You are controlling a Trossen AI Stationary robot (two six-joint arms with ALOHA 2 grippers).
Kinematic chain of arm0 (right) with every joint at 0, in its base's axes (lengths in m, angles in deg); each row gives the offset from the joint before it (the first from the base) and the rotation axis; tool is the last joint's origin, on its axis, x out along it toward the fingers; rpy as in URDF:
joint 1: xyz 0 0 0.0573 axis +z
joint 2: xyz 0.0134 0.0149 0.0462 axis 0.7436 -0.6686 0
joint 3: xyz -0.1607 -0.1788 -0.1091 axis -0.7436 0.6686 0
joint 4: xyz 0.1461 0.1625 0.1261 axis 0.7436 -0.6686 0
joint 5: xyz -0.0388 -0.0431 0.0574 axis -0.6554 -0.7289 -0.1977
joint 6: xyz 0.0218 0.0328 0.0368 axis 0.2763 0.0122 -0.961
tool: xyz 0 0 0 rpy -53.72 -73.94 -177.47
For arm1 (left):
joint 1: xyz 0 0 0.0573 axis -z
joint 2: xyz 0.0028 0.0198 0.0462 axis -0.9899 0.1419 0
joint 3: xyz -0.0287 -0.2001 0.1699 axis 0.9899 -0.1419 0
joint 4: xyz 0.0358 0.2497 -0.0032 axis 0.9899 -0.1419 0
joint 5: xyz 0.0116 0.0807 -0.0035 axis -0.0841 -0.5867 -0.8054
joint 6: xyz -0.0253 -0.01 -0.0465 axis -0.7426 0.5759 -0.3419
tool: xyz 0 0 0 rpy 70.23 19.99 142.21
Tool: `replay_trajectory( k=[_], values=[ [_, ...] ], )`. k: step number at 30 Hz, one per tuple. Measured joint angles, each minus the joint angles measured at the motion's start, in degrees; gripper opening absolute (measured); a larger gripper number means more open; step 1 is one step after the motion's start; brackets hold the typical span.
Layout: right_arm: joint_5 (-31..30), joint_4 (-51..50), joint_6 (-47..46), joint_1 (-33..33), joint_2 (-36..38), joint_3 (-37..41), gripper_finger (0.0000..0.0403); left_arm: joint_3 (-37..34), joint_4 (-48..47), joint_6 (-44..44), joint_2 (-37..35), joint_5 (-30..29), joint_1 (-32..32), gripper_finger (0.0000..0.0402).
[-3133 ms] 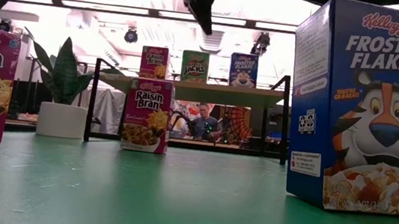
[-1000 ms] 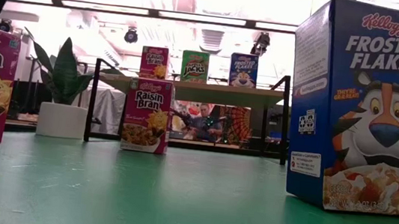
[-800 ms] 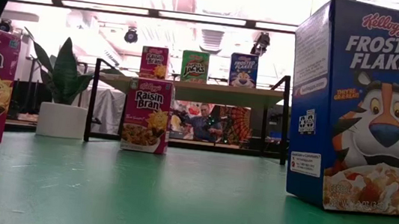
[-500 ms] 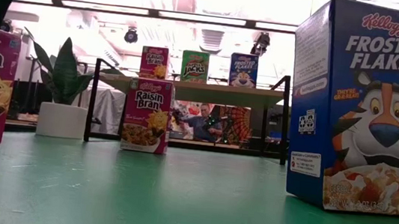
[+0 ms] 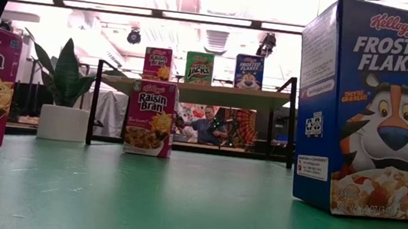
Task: Stack cereal on shelf
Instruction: Put the bottom pink cereal box on the shelf aligned with the other pink cereal box
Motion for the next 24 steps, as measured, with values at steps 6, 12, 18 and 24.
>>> replay_trajectory(
  k=[6,12,18,24],
  values=[
    [0.0,0.0,-0.16,0.0,0.0,0.01,0.0013,0.0,-0.02,0.3,0.0,0.0,-0.02,0.0169],
    [0.0,0.0,-0.19,0.0,0.0,0.0,0.0013,2.34,-1.88,4.32,0.04,-0.86,-0.22,0.0164],
    [0.0,-0.01,-0.23,0.0,0.0,-0.01,0.0013,12.17,-1.36,20.5,0.19,-7.38,-0.6,0.0149],
    [0.0,-0.02,-0.78,0.0,0.0,-0.01,0.0013,22.87,-1.57,39.47,0.63,-13.55,-4.0,0.0143]
  ],
)
